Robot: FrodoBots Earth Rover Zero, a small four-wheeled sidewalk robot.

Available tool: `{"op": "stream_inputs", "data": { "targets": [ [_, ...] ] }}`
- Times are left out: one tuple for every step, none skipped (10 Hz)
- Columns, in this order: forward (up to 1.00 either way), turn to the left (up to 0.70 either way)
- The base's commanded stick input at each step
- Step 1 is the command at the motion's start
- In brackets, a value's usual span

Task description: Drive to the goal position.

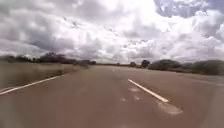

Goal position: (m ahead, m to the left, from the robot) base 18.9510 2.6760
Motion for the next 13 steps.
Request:
{"op": "stream_inputs", "data": {
  "targets": [
    [1.0,0.0],
    [1.0,0.0],
    [1.0,0.0],
    [1.0,0.0],
    [1.0,0.0],
    [1.0,0.0],
    [1.0,0.0],
    [1.0,0.0],
    [1.0,0.0],
    [1.0,0.0],
    [1.0,0.0],
    [1.0,0.0],
    [1.0,0.0]
  ]
}}
